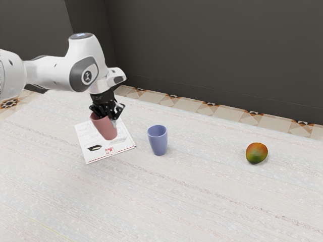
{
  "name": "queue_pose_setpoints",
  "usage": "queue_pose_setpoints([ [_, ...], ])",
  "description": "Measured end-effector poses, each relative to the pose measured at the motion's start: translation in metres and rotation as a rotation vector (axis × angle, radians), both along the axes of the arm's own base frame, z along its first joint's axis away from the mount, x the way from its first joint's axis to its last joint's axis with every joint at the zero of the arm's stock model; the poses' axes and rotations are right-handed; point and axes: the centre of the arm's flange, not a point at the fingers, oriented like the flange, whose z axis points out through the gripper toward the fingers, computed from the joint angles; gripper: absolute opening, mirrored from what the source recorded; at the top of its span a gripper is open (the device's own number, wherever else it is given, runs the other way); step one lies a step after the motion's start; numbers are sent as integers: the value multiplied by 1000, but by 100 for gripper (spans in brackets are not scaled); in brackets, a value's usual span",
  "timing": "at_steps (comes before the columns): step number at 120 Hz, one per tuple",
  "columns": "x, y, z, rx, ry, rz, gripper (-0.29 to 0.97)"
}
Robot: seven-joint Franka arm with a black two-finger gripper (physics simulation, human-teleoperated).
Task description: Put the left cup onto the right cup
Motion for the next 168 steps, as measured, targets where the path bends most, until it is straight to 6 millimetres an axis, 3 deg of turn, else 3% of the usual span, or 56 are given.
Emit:
queue_pose_setpoints([
  [18, 51, -90, 44, 19, -49, -145, -10],
  [25, 63, -115, 43, 30, -36, -182, -10],
  [34, 79, -131, 35, 45, -10, -202, -10],
  [44, 91, -134, 25, 58, 28, -206, -10],
  [54, 98, -128, 0, 82, 91, -200, -10],
  [71, 114, -117, -25, 112, 154, -190, -10],
  [107, 121, -128, -8, 119, 156, -210, -10],
  [134, 134, -145, -10, 123, 127, -232, -11],
  [168, 143, -145, -22, 132, 118, -232, -11],
])
